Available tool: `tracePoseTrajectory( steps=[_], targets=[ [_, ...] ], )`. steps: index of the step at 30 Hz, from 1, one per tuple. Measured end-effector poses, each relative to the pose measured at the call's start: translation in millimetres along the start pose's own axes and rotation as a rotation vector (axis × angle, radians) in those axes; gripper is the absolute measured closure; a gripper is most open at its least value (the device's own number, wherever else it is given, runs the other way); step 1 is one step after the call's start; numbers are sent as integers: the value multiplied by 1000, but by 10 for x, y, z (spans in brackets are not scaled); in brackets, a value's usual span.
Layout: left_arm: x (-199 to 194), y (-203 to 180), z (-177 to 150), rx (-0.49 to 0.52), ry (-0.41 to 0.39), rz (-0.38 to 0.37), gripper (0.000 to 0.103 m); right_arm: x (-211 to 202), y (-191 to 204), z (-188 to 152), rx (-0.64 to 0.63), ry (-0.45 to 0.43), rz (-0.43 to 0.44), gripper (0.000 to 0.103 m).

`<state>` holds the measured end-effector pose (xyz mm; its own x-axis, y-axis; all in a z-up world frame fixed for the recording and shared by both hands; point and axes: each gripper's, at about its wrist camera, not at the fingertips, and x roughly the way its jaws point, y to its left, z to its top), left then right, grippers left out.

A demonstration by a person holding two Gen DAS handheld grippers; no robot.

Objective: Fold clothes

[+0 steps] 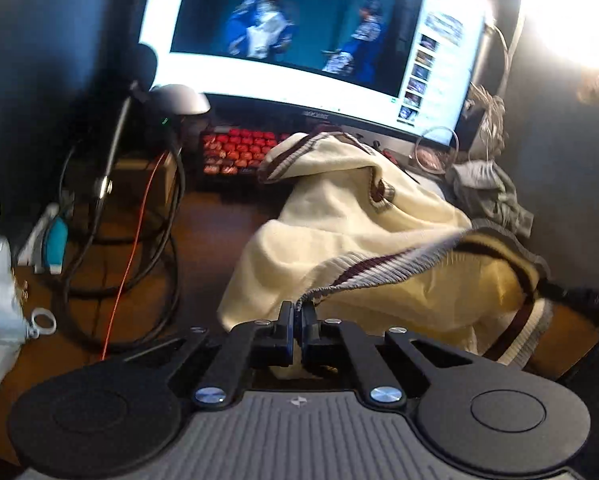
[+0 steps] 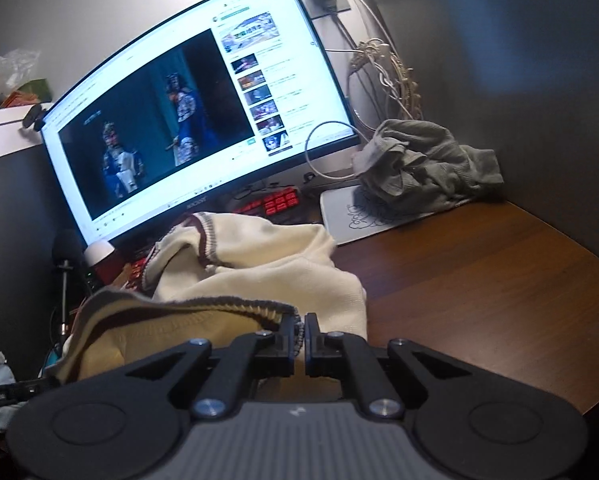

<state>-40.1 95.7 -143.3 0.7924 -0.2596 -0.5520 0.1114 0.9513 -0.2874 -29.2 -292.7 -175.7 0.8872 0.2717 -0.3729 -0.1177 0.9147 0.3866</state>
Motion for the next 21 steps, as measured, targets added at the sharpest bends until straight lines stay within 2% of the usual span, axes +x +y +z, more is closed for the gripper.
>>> tracePoseTrajectory(
  steps=[2, 3, 5, 11, 13, 15, 21],
  targets=[
    [-16, 104, 13, -59, 23, -69, 99, 14, -2, 0, 5, 7, 12, 100],
    [-20, 139, 13, -77, 36, -98, 94, 10, 15, -3, 0, 8, 20, 100],
    [-52, 159, -12, -92, 43, -128, 92, -6, 43, -6, -7, 7, 35, 100],
    [-115, 134, -138, -73, 66, -124, 91, -60, 54, -5, -1, 10, 62, 99],
    [-118, 135, -177, -74, 71, -130, 84, -58, 34, -9, 8, 16, 64, 99],
    [-136, 135, -219, -67, 75, -125, 74, -54, 24, -13, 12, 19, 65, 99],
    [-167, 111, -293, -68, 90, -108, 64, -76, 47, -26, 5, 22, 78, 99]
  ],
)
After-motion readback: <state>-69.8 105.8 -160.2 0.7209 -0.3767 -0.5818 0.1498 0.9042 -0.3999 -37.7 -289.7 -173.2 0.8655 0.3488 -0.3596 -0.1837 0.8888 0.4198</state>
